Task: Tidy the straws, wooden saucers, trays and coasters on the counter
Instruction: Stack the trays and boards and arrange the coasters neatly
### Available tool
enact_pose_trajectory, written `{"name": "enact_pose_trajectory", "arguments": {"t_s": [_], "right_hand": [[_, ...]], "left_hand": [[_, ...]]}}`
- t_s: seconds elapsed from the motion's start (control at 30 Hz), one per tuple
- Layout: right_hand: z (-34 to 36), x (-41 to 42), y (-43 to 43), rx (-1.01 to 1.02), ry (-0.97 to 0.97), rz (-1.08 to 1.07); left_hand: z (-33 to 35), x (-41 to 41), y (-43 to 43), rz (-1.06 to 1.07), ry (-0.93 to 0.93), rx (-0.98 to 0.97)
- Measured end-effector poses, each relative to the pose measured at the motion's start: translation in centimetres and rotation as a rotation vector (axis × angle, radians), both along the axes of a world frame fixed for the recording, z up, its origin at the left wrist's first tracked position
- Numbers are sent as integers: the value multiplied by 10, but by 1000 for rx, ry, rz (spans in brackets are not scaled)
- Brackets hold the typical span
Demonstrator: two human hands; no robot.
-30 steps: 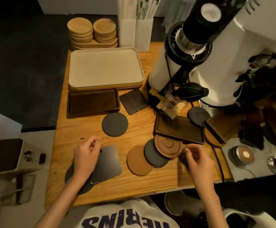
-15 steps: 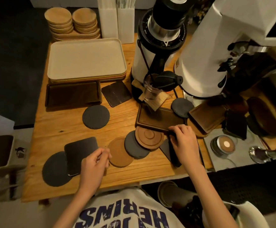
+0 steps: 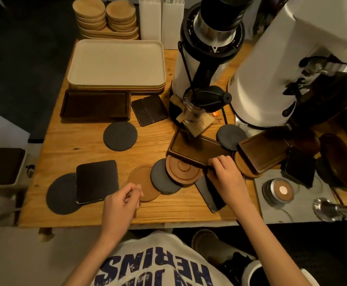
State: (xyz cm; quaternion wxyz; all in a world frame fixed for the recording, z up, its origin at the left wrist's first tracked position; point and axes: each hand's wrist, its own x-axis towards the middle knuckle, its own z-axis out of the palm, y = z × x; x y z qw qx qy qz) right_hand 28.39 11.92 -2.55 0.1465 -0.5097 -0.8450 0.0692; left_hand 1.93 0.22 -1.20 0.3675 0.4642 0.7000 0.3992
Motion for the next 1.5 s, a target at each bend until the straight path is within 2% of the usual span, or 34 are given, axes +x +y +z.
{"name": "enact_pose_trajectory", "arguments": {"t_s": [0.17, 0.3, 0.47, 0.8, 0.93, 1.1, 1.3, 1.5], "right_hand": [[8, 5, -11, 29, 59, 77], [15, 10, -20, 54, 117, 151], [29, 13, -37, 80, 136, 242], [47, -4, -48, 94, 108, 325], [44, -14, -38, -2, 150, 264], [42, -37, -10, -167, 120, 232], [40, -87, 31, -464, 110, 363], [41, -148, 60, -520, 98, 471]], "left_hand": [[3, 9, 4, 5, -125, -59], [13, 21, 22, -30, -452, -233], [32, 42, 51, -42, -660, -358], [34, 31, 37, 47, -712, -271], [36, 14, 31, 75, -702, -229], [39, -18, 25, 102, -583, -176], [42, -63, 18, 190, -576, -84], [46, -107, 24, 287, -606, -16]]}}
